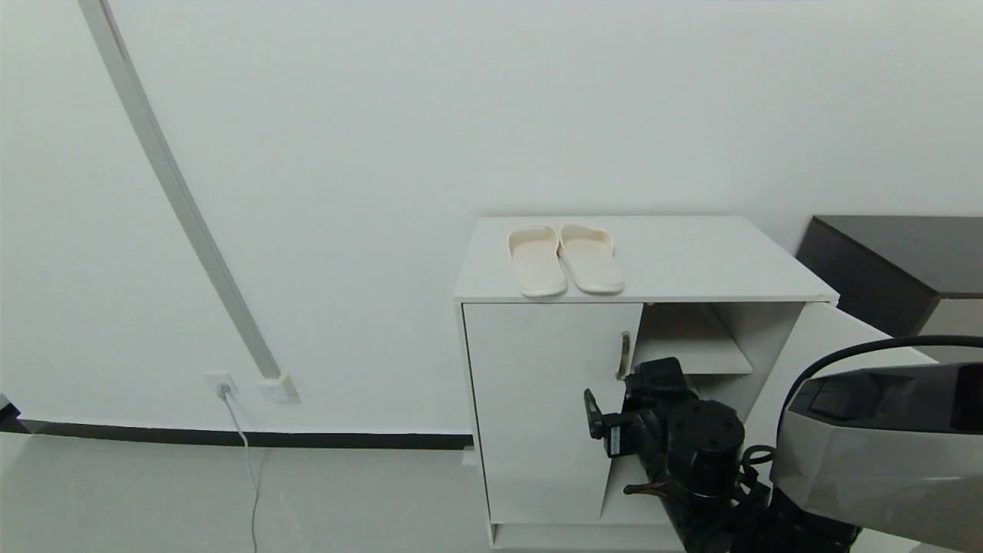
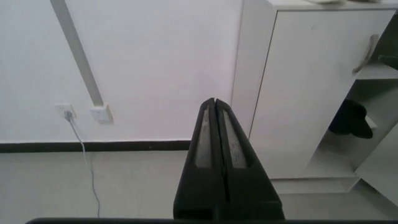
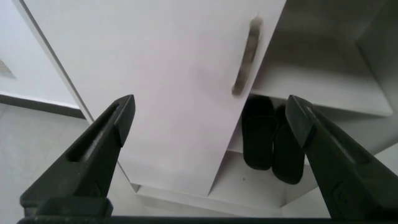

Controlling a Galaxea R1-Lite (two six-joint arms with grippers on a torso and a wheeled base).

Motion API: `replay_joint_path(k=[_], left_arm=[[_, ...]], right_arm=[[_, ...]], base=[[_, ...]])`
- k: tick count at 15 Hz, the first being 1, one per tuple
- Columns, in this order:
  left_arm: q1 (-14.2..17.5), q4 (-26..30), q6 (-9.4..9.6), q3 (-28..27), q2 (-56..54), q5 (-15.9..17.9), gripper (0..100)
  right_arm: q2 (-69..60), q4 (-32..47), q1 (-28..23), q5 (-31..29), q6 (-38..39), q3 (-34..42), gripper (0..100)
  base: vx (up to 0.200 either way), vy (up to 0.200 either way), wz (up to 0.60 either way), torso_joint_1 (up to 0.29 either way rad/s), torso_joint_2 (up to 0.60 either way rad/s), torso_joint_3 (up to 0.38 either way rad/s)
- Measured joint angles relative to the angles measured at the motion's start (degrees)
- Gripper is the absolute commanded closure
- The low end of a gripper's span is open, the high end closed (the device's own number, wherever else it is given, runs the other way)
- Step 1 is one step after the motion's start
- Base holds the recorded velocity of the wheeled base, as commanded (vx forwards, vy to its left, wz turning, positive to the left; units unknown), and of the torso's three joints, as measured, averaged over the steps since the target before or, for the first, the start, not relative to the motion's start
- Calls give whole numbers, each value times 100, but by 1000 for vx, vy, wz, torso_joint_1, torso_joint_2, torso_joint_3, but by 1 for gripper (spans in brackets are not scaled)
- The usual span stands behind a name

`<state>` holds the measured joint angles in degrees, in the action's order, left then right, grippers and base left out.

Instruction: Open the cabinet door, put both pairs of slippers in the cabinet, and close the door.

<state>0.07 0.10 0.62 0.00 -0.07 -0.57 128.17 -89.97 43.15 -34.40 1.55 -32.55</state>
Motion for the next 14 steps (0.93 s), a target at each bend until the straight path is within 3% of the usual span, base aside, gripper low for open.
replay_joint_path(k=[6, 14], left_arm=[[0, -2, 0, 0, 0, -2, 100], [0, -7, -2, 0, 0, -2, 100]], right_arm=[[5, 2, -11, 2, 4, 80, 0], [7, 0, -7, 169, -104, 141, 0]], base=[[0, 0, 0, 247, -567, -319], [0, 0, 0, 165, -352, -188]])
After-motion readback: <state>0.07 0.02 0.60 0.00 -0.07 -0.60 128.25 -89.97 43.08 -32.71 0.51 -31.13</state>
